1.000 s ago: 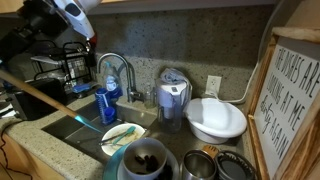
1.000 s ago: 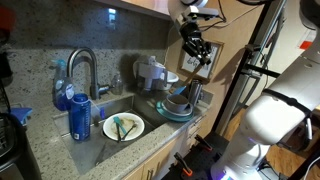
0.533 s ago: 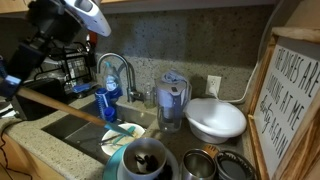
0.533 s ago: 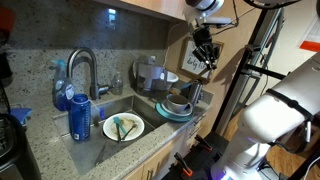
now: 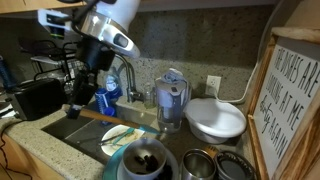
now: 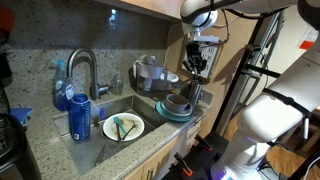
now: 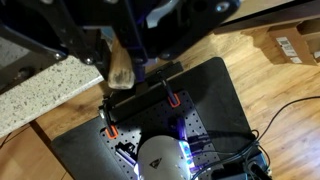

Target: Remove the spatula from the sink, use it to mix inside the ceramic bowl, and then put the spatula back in the sink

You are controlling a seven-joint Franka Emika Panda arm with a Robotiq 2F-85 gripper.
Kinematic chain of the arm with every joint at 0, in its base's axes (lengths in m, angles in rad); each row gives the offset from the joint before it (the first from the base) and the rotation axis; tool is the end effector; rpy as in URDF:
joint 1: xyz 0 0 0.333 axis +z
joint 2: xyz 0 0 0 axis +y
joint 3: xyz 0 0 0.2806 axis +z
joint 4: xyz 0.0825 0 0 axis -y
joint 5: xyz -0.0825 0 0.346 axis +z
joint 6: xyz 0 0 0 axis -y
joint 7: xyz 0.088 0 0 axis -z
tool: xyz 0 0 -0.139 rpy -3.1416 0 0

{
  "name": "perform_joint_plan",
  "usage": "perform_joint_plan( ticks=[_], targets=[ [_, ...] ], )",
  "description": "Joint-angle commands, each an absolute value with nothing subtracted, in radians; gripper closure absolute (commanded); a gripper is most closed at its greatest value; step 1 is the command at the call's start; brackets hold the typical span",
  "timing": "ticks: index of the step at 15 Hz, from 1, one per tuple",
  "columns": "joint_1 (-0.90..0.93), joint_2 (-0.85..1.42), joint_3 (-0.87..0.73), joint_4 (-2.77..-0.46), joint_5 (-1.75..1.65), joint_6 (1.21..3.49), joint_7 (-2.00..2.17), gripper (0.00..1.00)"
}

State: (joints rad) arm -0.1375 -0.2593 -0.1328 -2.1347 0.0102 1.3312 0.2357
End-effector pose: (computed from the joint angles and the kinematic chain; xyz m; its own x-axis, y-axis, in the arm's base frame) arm 0.3528 -0.0980 0.4350 0.7447 -0.4244 -0.5150 -0.4519 -0.8886 0.0788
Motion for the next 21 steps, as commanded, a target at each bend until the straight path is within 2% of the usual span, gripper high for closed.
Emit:
perform_joint_plan(
  ticks=[1,11,21],
  targets=[
    [-0.151,-0.181,-0.148,-2.107,0.028,1.391,0.193,0.89],
    [-0.142,-0.03,-0.157,-1.99,0.087,1.318,0.125,0.89],
    [-0.138,-0.039,-0.147,-1.977,0.14,1.149,0.165,0.89]
  ],
)
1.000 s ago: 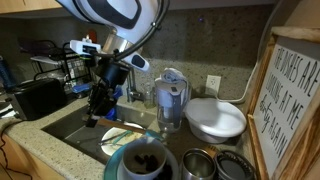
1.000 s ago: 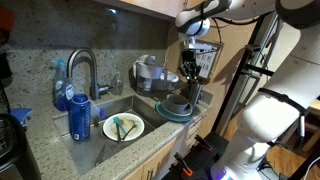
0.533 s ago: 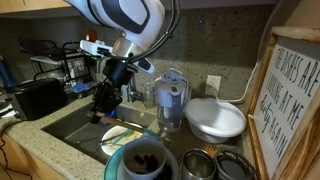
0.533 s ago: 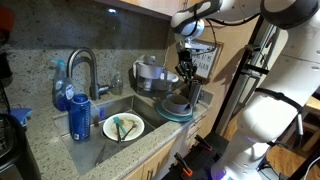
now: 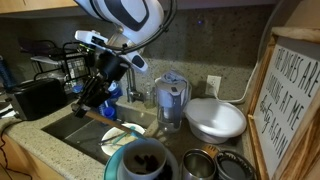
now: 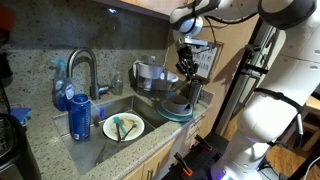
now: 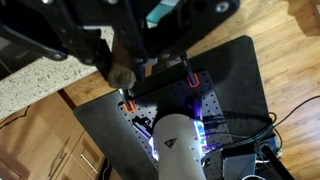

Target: Remove the spatula from the sink, use it to mix inside the ceramic bowl, and then put the spatula back in the sink

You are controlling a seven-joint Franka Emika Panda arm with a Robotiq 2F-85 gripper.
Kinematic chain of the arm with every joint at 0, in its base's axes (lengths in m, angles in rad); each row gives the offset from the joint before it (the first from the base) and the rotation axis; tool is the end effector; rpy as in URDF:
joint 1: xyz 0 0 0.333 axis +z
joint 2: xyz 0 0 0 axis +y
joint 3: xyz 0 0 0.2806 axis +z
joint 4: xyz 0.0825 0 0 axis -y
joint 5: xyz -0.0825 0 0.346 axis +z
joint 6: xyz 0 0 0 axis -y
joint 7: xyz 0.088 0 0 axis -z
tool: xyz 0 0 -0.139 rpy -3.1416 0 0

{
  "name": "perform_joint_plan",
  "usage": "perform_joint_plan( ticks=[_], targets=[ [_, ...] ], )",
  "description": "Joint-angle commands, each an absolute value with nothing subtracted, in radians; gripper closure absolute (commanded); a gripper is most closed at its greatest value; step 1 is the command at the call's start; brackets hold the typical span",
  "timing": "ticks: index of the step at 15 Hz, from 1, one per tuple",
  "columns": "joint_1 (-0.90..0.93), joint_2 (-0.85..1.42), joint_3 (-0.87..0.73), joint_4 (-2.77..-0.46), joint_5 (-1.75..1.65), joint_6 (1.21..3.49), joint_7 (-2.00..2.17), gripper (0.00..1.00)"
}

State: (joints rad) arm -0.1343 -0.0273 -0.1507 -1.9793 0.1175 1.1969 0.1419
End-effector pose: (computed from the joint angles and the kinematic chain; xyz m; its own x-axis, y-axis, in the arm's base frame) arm 0.3852 -0.0934 0.4031 0.6598 -0.2925 -0.6922 -0.4184 -0.9081 -0.0151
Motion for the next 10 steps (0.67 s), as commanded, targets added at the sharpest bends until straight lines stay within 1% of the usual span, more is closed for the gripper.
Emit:
perform_joint_plan(
  ticks=[1,10],
  targets=[
    [-0.138,-0.043,-0.147,-1.978,0.139,1.142,0.171,0.89],
    [-0.15,-0.064,-0.16,-2.056,0.143,1.139,0.148,0.89]
  ],
)
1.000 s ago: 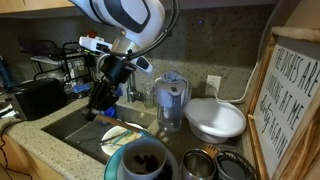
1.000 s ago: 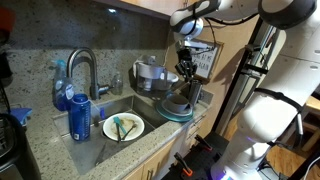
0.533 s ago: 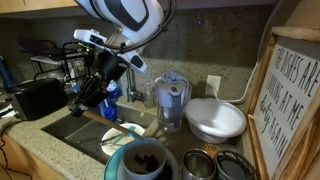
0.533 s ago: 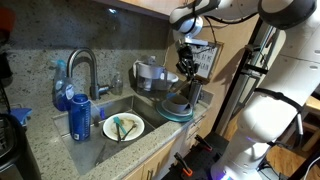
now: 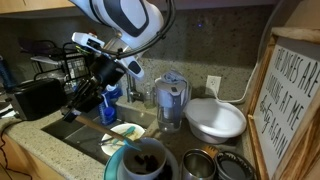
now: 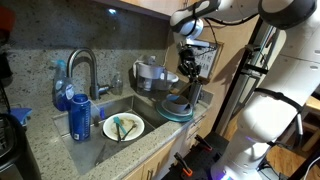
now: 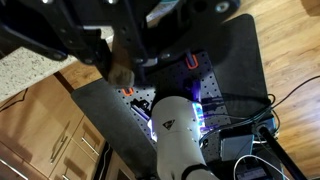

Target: Remove the spatula from the sink, use it to mix inside the ceramic bowl, and then put the spatula back in the sink

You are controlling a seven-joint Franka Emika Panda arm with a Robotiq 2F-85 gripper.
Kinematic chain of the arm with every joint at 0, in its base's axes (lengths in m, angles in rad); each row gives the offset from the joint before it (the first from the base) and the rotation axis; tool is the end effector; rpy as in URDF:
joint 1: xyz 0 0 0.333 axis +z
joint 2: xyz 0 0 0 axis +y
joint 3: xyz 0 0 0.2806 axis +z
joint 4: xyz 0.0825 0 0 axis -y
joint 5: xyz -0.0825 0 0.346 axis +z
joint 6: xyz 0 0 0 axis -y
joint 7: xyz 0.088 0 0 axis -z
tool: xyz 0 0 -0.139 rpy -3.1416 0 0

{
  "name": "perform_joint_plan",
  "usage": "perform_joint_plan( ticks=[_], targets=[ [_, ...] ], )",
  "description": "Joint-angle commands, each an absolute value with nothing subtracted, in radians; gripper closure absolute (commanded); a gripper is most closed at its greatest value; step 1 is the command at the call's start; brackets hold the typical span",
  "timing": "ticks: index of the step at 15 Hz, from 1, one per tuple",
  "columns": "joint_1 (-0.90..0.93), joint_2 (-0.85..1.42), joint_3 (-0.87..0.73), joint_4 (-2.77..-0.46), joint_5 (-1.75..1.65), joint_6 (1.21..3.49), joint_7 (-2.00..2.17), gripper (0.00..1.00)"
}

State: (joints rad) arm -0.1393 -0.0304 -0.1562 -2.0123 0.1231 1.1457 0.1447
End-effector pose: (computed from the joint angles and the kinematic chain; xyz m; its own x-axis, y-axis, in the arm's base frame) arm 0.3697 -0.0919 0.3959 0.6026 -0.2769 -0.7484 -0.4271 -0.9041 -0.0094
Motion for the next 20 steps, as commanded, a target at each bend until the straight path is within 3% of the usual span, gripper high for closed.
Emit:
perform_joint_plan(
  ticks=[1,20],
  targets=[
    [-0.153,-0.066,-0.162,-2.067,0.142,1.141,0.145,0.89],
    [-0.189,-0.079,-0.186,-2.123,-0.006,1.137,0.152,0.9]
  ],
)
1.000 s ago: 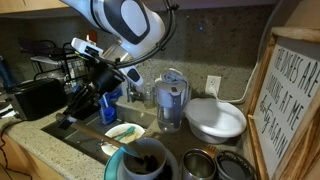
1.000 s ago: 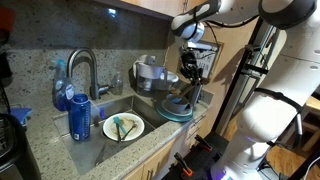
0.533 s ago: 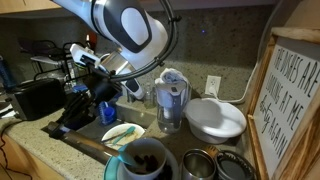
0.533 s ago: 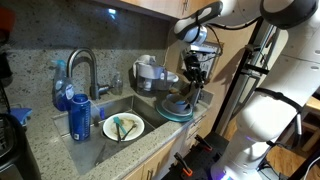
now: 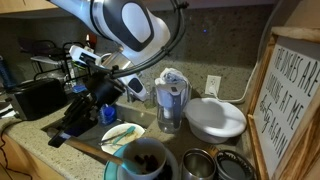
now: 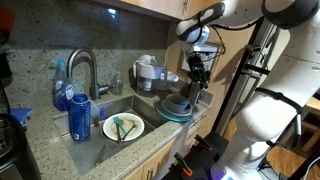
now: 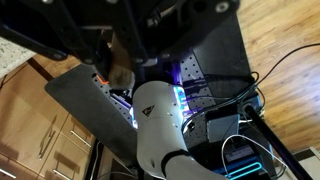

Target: Remove the spatula from the sink, use it to mix inside the ceramic bowl, and then put the spatula back in the sink

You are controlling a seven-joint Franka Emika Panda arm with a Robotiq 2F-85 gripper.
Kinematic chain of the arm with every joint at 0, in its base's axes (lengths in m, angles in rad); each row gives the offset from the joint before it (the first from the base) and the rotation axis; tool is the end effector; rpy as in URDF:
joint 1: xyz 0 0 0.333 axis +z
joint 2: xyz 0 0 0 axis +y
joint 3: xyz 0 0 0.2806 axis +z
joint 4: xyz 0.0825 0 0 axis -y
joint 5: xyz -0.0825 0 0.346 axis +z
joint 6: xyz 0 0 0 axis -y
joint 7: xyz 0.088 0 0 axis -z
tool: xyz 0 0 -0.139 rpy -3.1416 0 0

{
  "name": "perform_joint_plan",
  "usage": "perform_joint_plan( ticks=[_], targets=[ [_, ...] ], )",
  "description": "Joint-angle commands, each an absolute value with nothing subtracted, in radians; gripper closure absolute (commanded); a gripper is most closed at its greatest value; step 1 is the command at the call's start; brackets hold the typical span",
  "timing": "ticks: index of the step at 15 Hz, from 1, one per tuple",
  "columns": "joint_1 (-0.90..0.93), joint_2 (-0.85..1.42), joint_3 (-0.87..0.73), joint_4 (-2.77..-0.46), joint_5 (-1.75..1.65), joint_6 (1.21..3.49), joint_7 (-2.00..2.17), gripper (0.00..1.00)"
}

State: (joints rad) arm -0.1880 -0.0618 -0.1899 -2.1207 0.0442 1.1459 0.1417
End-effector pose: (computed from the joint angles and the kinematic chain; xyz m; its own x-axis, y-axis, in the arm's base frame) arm 0.3308 -0.1240 0.3740 0.5173 -0.3276 -0.7906 -0.4651 -0.8831 0.0616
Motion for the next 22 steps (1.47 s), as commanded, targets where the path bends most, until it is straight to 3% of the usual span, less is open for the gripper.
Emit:
perform_joint_plan(
  ticks=[1,15,22],
  targets=[
    [-0.187,-0.076,-0.184,-2.119,-0.022,1.144,0.152,0.9],
    [-0.155,-0.056,-0.16,-2.101,-0.04,1.392,0.082,0.89],
    [-0.152,-0.05,-0.164,-2.095,0.076,1.391,0.045,0.9]
  ],
)
